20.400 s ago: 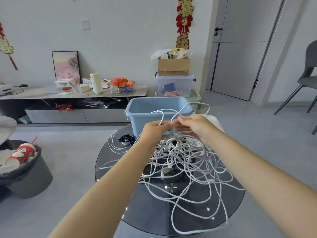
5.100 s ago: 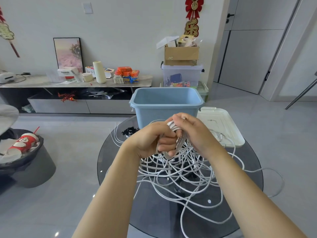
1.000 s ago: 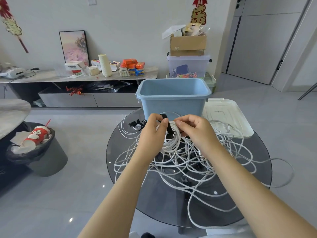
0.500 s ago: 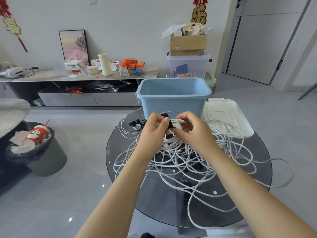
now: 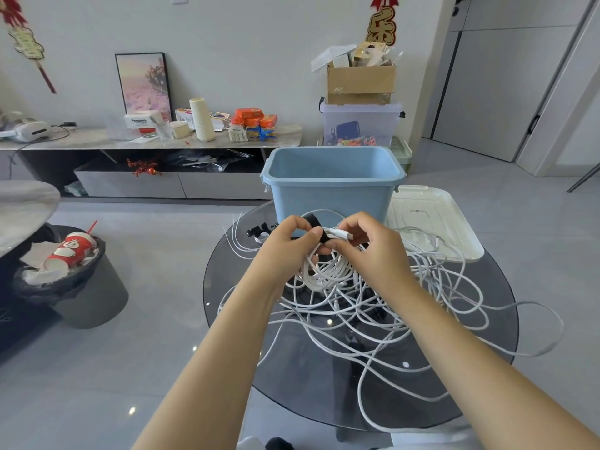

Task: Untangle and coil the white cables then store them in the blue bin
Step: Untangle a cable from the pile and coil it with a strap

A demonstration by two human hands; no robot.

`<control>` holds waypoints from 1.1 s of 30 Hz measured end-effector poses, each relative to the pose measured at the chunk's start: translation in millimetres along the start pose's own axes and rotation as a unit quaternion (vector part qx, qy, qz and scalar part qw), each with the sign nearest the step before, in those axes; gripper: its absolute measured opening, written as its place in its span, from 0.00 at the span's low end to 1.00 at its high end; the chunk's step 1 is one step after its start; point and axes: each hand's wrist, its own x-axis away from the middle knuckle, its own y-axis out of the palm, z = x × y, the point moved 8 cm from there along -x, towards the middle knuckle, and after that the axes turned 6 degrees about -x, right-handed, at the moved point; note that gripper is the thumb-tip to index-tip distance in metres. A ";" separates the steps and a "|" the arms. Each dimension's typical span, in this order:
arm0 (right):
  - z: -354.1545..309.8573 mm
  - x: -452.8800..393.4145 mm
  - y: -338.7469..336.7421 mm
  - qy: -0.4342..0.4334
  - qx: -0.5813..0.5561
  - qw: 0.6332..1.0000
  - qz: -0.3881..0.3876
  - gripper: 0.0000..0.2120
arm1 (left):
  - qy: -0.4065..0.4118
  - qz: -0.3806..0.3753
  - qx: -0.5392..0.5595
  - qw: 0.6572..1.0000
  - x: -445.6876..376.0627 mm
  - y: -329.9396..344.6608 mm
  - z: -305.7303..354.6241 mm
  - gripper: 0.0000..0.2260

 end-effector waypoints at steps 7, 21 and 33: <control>-0.4 0.0 0.0 -0.022 -0.002 1.000 0.015 0.08 | -0.055 -0.022 0.116 0.991 0.2 0.0 -8.7 0.08; 19.1 -2.5 10.5 0.153 -0.095 0.982 -0.050 0.11 | 0.008 0.079 0.090 0.993 -1.1 -8.8 -5.5 0.03; 27.4 -3.1 13.9 0.206 -0.152 0.959 -0.121 0.06 | -0.003 0.021 0.051 0.998 2.2 0.6 -2.8 0.04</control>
